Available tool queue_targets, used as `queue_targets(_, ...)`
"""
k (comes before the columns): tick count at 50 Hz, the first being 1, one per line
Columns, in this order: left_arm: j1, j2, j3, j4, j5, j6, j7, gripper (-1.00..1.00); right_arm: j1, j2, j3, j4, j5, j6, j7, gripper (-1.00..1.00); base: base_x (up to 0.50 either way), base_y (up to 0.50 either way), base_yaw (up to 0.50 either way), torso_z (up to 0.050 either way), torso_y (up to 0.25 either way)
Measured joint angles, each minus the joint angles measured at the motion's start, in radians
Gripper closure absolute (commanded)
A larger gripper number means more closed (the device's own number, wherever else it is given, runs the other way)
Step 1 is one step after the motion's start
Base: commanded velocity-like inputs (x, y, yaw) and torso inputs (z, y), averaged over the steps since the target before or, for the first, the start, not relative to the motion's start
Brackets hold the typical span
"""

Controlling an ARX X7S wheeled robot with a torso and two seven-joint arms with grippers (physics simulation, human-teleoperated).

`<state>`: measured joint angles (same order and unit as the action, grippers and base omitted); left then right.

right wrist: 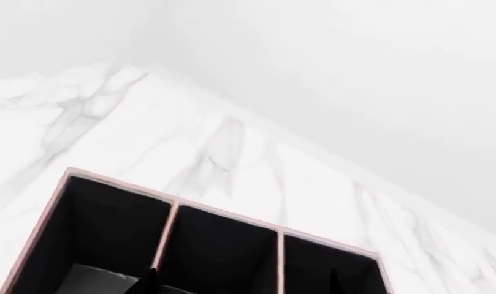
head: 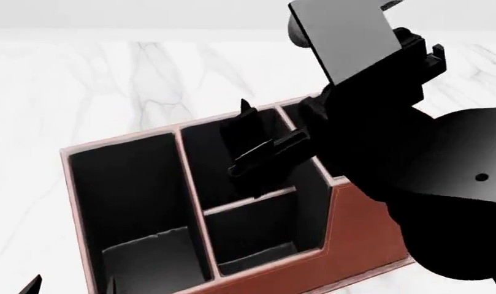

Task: Pick up the book and place it in the left compartment of the caddy.

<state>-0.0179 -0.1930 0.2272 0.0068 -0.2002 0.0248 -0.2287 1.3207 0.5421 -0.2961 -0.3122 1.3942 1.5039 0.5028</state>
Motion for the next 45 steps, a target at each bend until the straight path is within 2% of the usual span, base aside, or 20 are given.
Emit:
queue_targets(6,0.000,-0.002,0.003,0.001,-0.003,0.000,-0.003,-1.00,0.102,0.053,-0.082,0.054,0.089,0.018,-0.010,-1.00,0.00,0.00,0.00,0.000,0.000)
queue_targets(16,-0.001,-0.004,0.007,0.001,-0.008,-0.001,-0.008,-1.00,0.281,0.142,-0.308,0.093,0.189,0.040,-0.112,-1.00,0.00,0.00,0.00,0.000,0.000)
queue_targets(28,-0.003,-0.008,0.012,0.001,-0.014,-0.002,-0.014,-1.00,0.381,0.223,-0.471,0.063,0.227,0.036,-0.202,-1.00,0.00,0.00,0.00,0.000,0.000)
queue_targets(45,-0.006,-0.013,0.018,0.000,-0.021,0.000,-0.022,-1.00,0.482,0.321,-0.732,0.007,0.483,0.038,-0.132,-1.00,0.00,0.00,0.00,0.000,0.000)
